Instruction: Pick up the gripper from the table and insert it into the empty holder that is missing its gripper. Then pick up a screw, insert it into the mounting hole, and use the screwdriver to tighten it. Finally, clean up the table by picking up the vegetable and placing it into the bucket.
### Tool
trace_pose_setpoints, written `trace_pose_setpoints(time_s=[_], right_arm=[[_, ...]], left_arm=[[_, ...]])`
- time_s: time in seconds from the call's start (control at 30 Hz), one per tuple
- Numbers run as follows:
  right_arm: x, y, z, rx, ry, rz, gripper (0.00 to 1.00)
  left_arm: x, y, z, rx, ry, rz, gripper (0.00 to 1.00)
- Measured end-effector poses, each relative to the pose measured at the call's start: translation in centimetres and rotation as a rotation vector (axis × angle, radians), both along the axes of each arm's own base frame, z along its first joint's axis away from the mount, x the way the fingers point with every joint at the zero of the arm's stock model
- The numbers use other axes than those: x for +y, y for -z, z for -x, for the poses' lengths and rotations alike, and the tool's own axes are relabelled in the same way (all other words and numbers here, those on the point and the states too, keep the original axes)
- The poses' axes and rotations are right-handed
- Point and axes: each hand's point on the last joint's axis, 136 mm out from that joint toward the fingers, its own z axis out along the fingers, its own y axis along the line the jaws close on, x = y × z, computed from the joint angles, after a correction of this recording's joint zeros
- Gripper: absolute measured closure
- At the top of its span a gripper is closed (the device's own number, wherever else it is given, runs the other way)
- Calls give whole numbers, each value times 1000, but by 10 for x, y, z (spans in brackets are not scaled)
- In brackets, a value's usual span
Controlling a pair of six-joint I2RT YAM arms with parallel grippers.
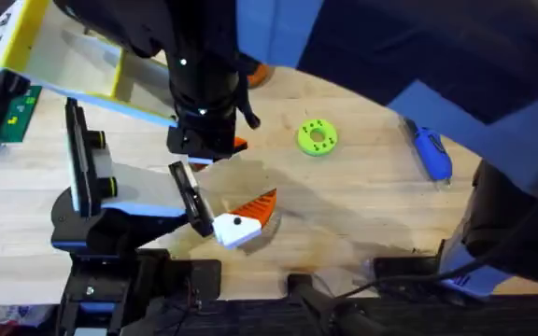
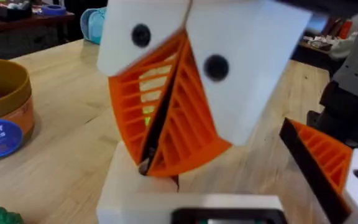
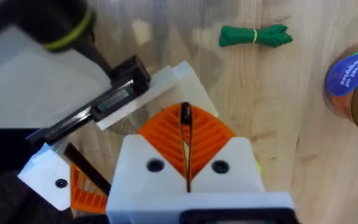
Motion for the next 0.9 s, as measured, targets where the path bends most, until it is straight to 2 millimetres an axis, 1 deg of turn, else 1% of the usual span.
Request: trace_pose_setpoints(time_s=[0.9], right_arm=[[1, 2, -1, 1, 0, 2, 998]], left_arm=[[0, 0, 0, 11, -1, 6, 8]])
